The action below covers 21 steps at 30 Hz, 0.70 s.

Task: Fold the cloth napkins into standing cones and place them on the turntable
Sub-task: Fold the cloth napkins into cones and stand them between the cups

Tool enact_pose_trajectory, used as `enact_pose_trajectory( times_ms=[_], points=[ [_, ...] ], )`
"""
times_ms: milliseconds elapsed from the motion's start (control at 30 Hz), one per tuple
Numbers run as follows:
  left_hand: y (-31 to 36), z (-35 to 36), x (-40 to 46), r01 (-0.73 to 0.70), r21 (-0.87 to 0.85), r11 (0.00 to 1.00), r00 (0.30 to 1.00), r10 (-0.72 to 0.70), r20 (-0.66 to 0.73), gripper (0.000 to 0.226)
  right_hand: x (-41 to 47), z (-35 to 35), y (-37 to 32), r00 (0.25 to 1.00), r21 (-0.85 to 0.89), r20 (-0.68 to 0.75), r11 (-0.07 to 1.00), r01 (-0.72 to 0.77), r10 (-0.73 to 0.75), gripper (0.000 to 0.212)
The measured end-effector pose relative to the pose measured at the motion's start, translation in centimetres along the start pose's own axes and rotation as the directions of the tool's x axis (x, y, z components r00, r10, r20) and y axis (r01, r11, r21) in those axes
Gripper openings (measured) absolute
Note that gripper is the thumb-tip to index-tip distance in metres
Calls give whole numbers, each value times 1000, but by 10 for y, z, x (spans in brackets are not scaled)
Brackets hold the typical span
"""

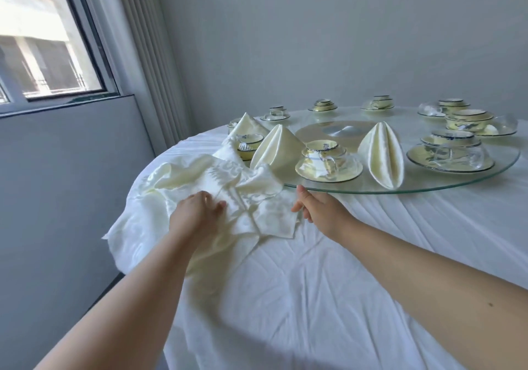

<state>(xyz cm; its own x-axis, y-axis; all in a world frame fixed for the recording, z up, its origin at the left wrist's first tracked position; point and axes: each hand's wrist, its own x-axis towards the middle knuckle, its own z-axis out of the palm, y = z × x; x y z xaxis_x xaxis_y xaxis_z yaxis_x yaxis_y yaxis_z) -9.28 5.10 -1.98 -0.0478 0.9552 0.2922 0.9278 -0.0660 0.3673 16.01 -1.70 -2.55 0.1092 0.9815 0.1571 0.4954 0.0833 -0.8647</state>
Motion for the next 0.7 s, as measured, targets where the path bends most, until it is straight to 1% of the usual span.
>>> enact_pose_trajectory(
  times_ms=[33, 100, 167, 233, 333, 400, 500, 567, 633, 700],
  points=[
    [-3, 2, 0, 31, -61, 998, 999, -32, -13, 28, -2, 2, 2, 1000, 8, 14, 1000, -19, 19, 55],
    [-5, 1, 2, 137, -228, 964, 989, -148, -30, 23, -4, 3, 6, 998, 21, 32, 999, -48, 47, 55],
    [-8, -4, 5, 193, -352, 916, 975, -218, -32, 30, -5, 3, 8, 997, 27, 40, 997, -67, 66, 54],
    [-6, -12, 6, 202, -445, 872, 966, -252, -55, 37, -4, 3, 7, 996, 48, 45, 996, -77, 75, 53],
    [9, -26, -2, 128, -591, 797, 963, -241, -117, 42, -3, 4, -4, 998, 109, 33, 992, -61, 58, 49],
    [28, -33, -13, 57, -661, 748, 972, -192, -134, 36, -3, 4, -19, 999, 203, 7, 978, -53, 53, 47],
    [57, -36, -34, -54, -736, 675, 989, -65, -132, 33, -4, 2, -42, 997, 357, -31, 933, -49, 64, 50],
    [74, -35, -49, -127, -735, 666, 990, 38, -137, 36, -7, -2, -55, 995, 453, -28, 888, -73, 96, 58],
    [87, -34, -63, -195, -707, 680, 980, 163, -114, 41, -11, -8, -64, 988, 546, 10, 827, -133, 152, 65],
    [99, -31, -74, -271, -703, 657, 947, 313, -72, 46, -18, -15, -69, 982, 610, 43, 773, -172, 184, 61]
  ],
)
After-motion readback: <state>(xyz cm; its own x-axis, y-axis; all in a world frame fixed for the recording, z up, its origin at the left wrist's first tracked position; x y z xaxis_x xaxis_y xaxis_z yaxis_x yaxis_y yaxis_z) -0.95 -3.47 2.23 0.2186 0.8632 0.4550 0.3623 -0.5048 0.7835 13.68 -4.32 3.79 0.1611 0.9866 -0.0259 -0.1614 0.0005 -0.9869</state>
